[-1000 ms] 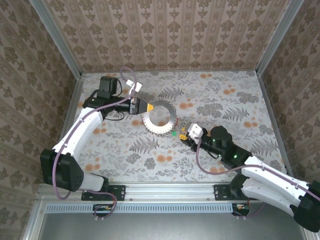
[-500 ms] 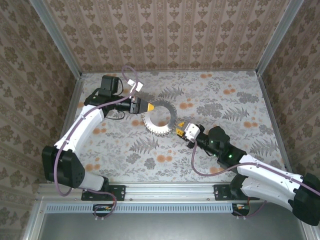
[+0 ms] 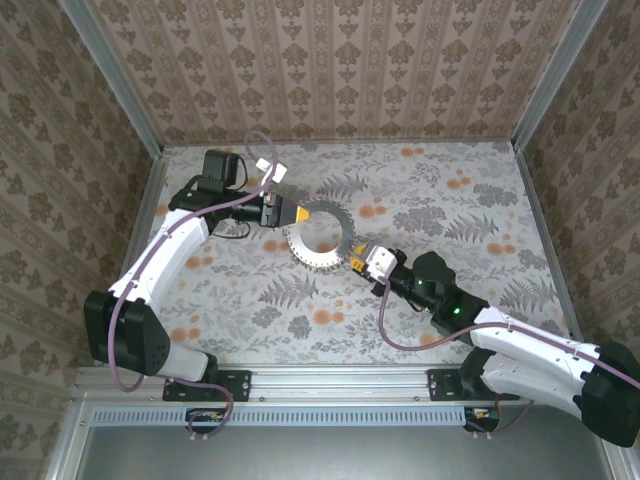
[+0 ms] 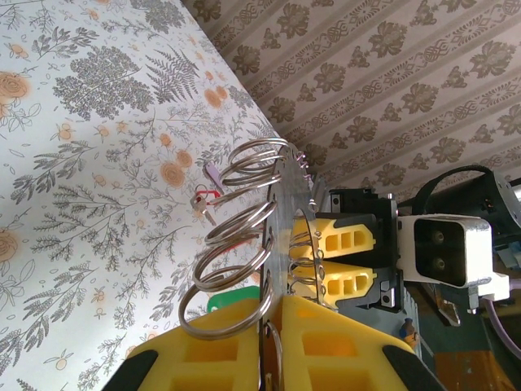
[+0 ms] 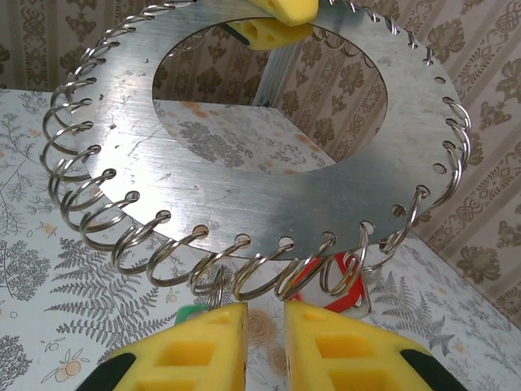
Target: Put the keys on the keyring
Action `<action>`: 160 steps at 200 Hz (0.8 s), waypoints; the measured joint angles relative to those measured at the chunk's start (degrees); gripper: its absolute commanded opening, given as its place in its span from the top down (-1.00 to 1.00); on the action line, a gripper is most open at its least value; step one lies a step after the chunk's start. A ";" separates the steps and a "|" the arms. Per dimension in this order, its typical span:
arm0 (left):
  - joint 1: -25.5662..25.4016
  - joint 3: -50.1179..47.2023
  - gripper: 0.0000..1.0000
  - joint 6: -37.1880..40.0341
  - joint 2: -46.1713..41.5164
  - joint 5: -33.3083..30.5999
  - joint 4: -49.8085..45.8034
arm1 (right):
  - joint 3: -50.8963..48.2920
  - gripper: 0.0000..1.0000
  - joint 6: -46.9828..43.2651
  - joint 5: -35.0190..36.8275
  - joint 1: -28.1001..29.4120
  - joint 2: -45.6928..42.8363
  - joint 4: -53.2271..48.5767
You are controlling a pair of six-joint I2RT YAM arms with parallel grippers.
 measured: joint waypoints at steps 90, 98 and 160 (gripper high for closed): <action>0.00 0.00 0.93 0.00 0.00 -0.02 0.00 | 0.00 0.65 0.46 0.00 0.31 0.59 0.22; 0.00 0.00 0.93 0.00 0.00 -0.02 0.02 | 0.00 0.65 0.46 0.02 0.31 0.59 0.44; 0.00 0.13 0.92 -0.02 0.00 -0.11 0.46 | 0.00 0.61 0.55 0.00 0.44 1.44 2.58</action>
